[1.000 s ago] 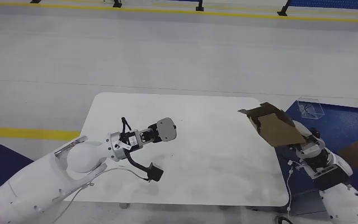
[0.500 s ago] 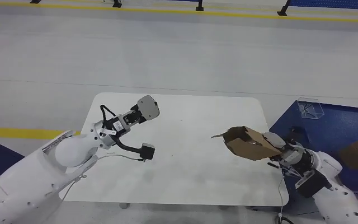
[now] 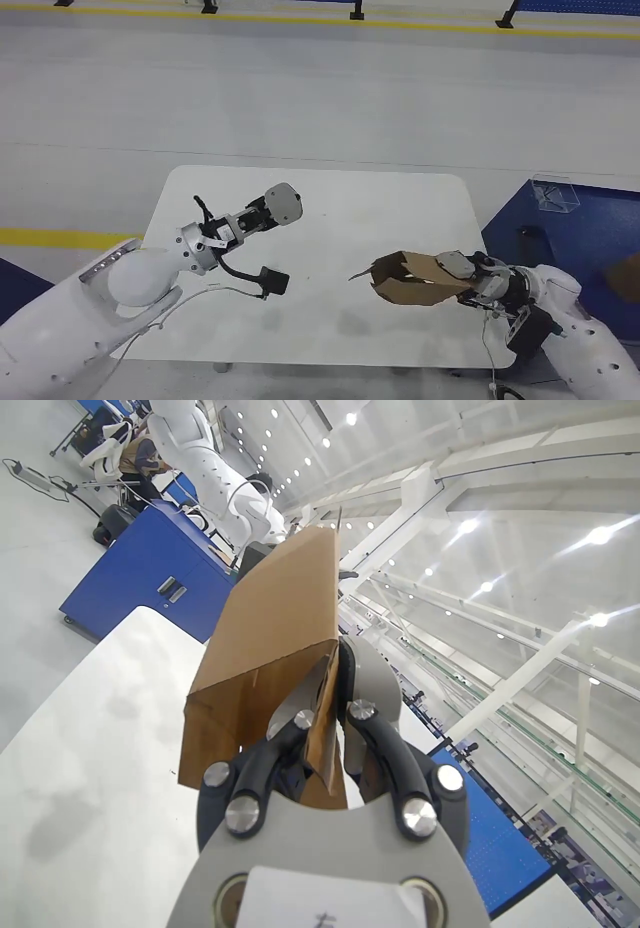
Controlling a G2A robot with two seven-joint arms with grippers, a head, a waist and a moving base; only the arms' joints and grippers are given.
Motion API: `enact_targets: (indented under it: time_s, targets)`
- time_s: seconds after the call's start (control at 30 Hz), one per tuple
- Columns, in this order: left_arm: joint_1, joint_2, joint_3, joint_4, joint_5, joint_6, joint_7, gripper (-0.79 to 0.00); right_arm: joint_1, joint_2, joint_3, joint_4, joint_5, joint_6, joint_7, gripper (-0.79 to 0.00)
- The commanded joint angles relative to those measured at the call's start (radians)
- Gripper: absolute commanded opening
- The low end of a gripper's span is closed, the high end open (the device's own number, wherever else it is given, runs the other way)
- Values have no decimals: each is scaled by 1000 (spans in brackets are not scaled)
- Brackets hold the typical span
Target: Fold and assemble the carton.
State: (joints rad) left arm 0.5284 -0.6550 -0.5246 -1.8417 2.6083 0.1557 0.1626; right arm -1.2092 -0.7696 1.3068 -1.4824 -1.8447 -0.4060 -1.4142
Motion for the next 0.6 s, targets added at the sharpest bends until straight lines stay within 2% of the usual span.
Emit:
enact_targets:
  time_s: [0.0,0.1,0.2,0.4,0.43,0.53,0.57]
  targets:
    - [0,0,0,0,0,0,0,0,0,0,0,0,0,0,0,-785]
    - [24,-1,-10,0,-60,7,-3,0,-26,-9,-18,-23,104,-49,59,-785]
    - [44,-1,-42,15,-212,-41,57,0,-27,-13,-61,-32,188,-106,106,-785]
    - [79,-3,-73,10,-177,-29,113,0,7,-9,-149,-34,361,-187,187,-785]
    - [88,-5,-74,12,-204,-32,143,0,16,-7,-163,-33,406,-207,207,-785]
    - [107,-14,-97,43,-454,-67,258,0,45,1,-190,-27,437,-232,232,-785]
    - [107,-14,-97,43,-454,-67,258,0,51,5,-200,-26,437,-232,232,-785]
